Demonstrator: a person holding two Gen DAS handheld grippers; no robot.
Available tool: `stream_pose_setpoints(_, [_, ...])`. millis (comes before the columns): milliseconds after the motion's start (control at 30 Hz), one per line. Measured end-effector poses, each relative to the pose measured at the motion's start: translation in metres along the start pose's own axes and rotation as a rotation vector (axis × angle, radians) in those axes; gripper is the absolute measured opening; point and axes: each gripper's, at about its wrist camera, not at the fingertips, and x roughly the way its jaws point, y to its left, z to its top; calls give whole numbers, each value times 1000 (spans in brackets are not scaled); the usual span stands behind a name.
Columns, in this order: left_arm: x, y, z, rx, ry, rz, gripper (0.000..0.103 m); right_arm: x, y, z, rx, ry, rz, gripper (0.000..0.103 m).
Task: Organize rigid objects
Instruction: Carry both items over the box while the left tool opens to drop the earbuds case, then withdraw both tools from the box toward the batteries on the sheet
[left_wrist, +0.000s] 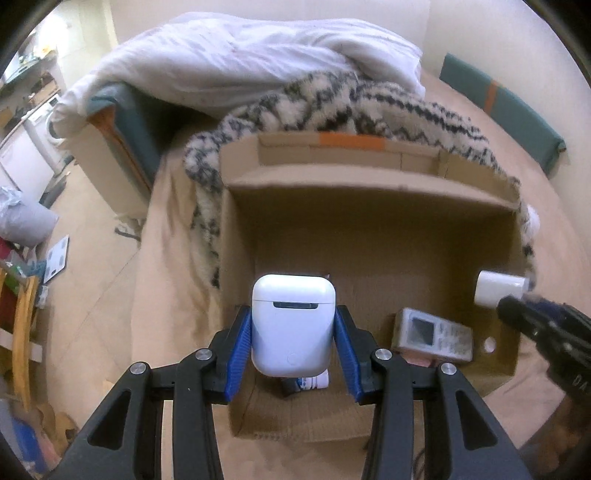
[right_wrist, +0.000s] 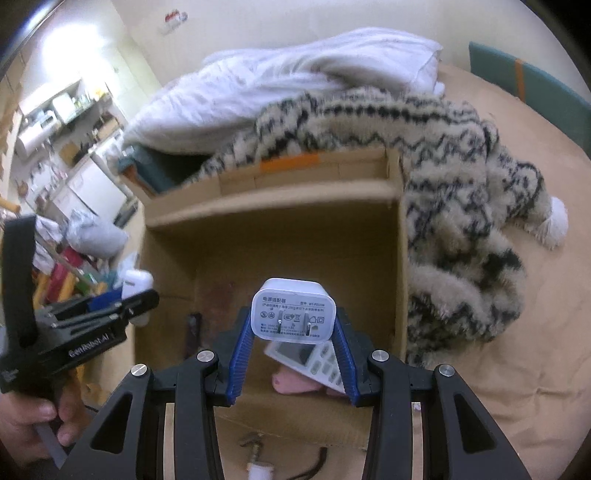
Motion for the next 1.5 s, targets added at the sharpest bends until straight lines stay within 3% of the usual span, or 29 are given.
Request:
stream_pose_setpoints(600, [38, -4, -9, 30, 66, 31, 40, 44, -6, -19, -35, 163, -112, 44])
stream_pose_setpoints(767, [33, -9, -9, 52, 31, 46, 40, 42, -6, -18, -32, 162, -105, 44])
stream_pose_setpoints(900, [33, -13, -10, 70, 34, 42, 40, 37, -7, -13, -3, 134, -44, 45])
stream_pose_setpoints(967, [34, -15, -11, 75, 42, 33, 41, 30, -5, -9, -2, 99, -19, 52])
stream_pose_setpoints(1033, [34, -15, -11, 77, 46, 28, 52, 23, -2, -6, -13, 59, -11, 71])
stream_pose_setpoints(1167, [31, -16, -12, 67, 37, 6, 59, 16, 3, -4, -18, 29, -5, 103])
stream_pose_setpoints(1500, [25, -14, -9, 59, 15, 28, 61, 16, 4, -3, -26, 30, -17, 103])
